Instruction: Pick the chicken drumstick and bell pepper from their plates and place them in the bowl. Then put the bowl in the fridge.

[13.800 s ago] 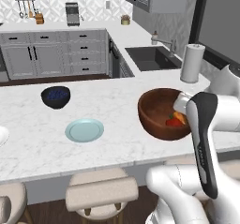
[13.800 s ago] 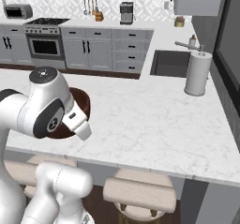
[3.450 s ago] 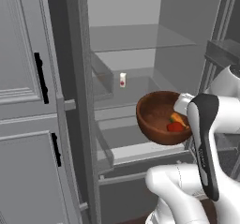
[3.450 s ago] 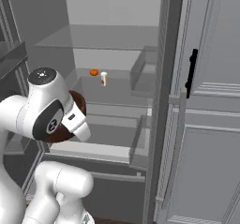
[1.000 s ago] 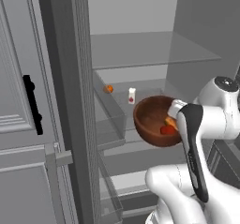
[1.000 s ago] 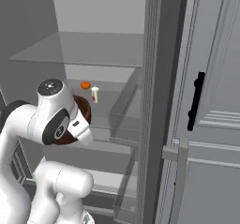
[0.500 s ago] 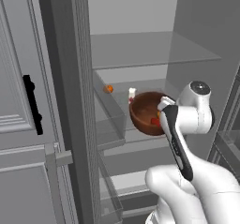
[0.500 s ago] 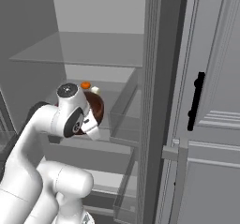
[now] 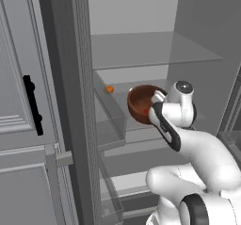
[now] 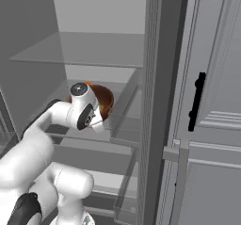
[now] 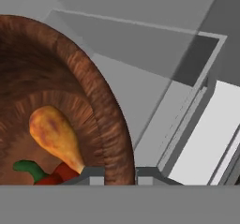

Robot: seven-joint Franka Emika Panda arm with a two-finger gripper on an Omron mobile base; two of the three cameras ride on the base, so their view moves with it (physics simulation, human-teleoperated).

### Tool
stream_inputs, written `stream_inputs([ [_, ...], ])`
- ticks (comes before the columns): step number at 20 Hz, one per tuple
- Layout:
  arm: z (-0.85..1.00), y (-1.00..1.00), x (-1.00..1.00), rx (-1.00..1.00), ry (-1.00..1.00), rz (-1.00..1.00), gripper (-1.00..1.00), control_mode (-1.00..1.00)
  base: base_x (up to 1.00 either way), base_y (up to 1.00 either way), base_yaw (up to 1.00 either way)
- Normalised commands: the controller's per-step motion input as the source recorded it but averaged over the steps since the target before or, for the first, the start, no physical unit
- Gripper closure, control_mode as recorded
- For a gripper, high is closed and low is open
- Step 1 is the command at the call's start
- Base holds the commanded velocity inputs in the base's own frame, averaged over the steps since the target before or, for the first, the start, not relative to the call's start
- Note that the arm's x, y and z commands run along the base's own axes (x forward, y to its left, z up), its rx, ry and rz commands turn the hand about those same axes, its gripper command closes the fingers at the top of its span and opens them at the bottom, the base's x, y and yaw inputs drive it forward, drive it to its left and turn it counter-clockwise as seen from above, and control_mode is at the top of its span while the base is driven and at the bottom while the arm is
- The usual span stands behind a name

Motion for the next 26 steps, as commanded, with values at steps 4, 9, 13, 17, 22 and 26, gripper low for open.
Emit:
stream_inputs([
  [4,-0.26,-0.07,0.55,0.0,0.05,-0.19,1.0,-1.0,0.0,0.0,0.0],
  [9,-0.23,-0.23,0.37,0.0,0.09,-0.14,1.0,-1.0,0.0,0.0,0.0],
  [13,-0.24,-0.24,0.36,0.0,0.04,-0.06,1.0,-1.0,0.0,0.0,0.0],
  [17,-0.43,-0.09,0.22,0.0,0.0,-0.02,1.0,-1.0,0.0,0.0,0.0],
  [22,-0.11,0.0,0.0,0.0,-0.01,0.0,1.0,-1.0,0.0,0.0,0.0],
  [26,-0.01,-0.02,-0.04,0.0,0.0,0.0,1.0,-1.0,0.0,0.0,0.0],
])
